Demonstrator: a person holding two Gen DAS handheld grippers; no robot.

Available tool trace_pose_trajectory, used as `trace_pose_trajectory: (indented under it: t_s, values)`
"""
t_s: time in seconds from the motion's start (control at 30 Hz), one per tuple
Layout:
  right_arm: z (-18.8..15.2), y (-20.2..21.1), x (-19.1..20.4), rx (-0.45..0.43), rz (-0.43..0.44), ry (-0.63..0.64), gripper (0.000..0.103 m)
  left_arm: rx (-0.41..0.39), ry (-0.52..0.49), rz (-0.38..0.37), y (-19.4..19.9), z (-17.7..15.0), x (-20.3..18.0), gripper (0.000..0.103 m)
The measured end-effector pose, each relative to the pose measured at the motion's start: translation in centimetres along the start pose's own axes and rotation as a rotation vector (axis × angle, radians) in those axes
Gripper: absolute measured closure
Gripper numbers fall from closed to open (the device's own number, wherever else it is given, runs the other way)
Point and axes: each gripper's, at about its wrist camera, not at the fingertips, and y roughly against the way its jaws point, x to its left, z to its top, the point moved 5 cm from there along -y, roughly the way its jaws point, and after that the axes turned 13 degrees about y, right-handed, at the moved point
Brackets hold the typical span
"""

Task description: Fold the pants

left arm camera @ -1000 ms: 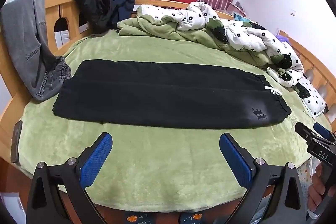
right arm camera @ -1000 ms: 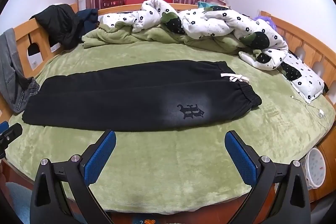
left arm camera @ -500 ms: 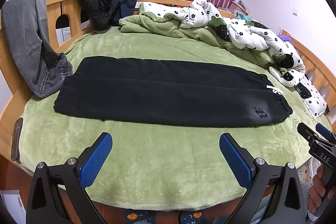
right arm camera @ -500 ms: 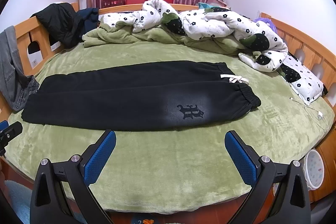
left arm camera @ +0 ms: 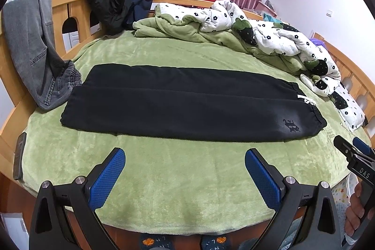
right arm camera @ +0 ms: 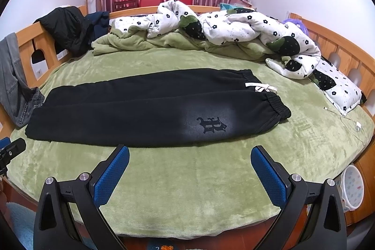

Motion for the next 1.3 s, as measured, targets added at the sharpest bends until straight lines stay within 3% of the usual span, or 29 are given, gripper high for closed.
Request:
trace_pose_trajectory:
  t_s: [1.3]
  values:
    - [-0.26, -0.01, -0.12, -0.002, 0.012, -0.015, 0.001, -0.002, 0.0, -0.003, 0.13, -0.18, -0.22, 0.0]
